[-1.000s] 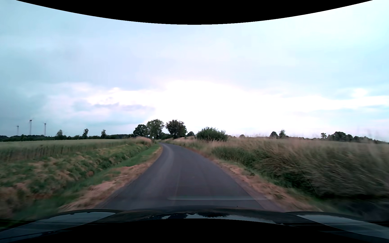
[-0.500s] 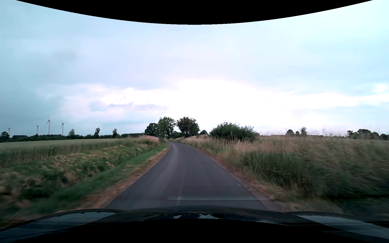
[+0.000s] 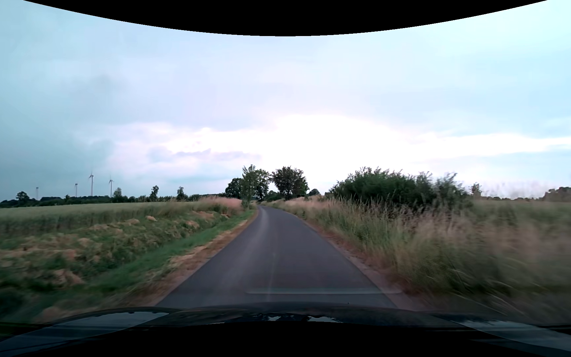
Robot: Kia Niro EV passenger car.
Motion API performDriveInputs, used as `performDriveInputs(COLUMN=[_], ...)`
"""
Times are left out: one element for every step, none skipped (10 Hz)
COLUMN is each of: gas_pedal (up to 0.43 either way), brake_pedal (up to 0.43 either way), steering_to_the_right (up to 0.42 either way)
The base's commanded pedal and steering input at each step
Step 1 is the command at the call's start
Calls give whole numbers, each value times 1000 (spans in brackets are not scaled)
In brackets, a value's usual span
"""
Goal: Follow the waypoints while adhering to traffic rules and regulations
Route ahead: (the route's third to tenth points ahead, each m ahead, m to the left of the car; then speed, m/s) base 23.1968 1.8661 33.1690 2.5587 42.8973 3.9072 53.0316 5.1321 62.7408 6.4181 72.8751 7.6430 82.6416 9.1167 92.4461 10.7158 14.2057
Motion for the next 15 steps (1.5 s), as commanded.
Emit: performDriveInputs(gas_pedal=[189,197,197,197,209,209,209,209,209,209,209,209,209,209,209], brake_pedal=[0,0,0,0,0,0,0,0,0,0,0,0,0,0,0], steering_to_the_right=[-31,-27,-24,-20,-18,-16,-14,-13,-13,-12,-12,-12,-12,-12,-12])
